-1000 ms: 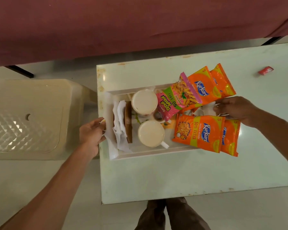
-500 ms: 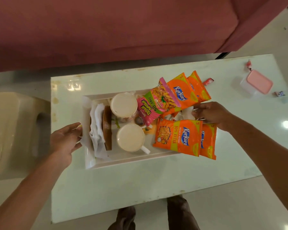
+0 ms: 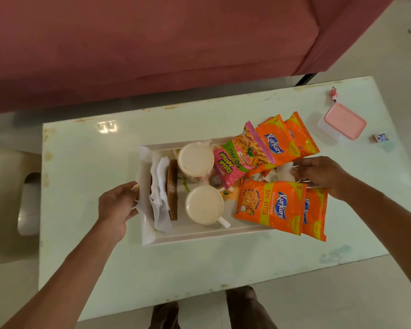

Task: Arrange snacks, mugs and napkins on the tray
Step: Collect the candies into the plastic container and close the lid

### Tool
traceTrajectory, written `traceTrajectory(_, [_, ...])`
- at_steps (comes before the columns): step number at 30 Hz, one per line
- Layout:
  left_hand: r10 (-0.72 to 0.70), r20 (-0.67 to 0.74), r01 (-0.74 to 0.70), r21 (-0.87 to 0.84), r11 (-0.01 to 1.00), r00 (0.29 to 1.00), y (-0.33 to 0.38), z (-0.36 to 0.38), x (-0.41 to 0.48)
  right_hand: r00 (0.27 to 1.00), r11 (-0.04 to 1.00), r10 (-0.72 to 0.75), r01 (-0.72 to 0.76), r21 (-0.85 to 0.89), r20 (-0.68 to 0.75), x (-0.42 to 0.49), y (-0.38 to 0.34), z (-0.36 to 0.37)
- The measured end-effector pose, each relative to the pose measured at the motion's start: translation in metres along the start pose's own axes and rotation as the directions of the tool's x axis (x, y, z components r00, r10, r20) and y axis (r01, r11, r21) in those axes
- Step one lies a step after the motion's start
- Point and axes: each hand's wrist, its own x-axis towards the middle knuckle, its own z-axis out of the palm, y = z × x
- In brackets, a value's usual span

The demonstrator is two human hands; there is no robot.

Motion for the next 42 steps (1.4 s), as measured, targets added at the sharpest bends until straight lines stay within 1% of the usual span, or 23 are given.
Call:
traceTrajectory(4, [-0.003,-0.012,0.003,0.002,1.0,1.0,-0.001,0.018,-0.002,1.0,1.0,0.002,-0.002,0.022,0.011,0.007,0.011,-0.01])
traceTrajectory(8, [-0.001,-0.026,0.001,0.009,1.0,1.0,-0.003,0.031,-0.003,1.0,1.0,0.013,-0.013,0.01,0.013,0.013,0.017,-0.016])
traceTrajectory(16, [-0.017,-0.038,0.017,0.008,1.0,0.999,-0.009,0.044,-0.002,1.0,1.0,-0.01,0.01,-0.009,0.024,0.022,0.024,-0.025])
traceTrajectory(20, [-0.015,-0.036,0.015,0.008,1.0,0.999,-0.01,0.045,0.0,1.0,1.0,-0.006,0.006,-0.001,0.01,0.026,0.023,-0.022])
traceTrajectory(29, [-0.02,-0.05,0.02,-0.011,1.0,0.999,-0.015,0.038,0.006,0.999,0.999,-0.045,0.045,-0.014,0.029,0.034,0.016,-0.016])
traceTrajectory(35, [-0.034,-0.057,0.034,-0.011,0.999,0.998,-0.021,0.038,0.011,0.999,0.999,-0.032,0.034,-0.039,0.03,0.039,0.013,-0.013])
traceTrajectory(42, [-0.069,-0.07,0.07,0.002,0.998,0.995,-0.027,0.039,0.015,1.0,1.0,-0.008,0.008,0.014,0.03,0.047,0.018,-0.014])
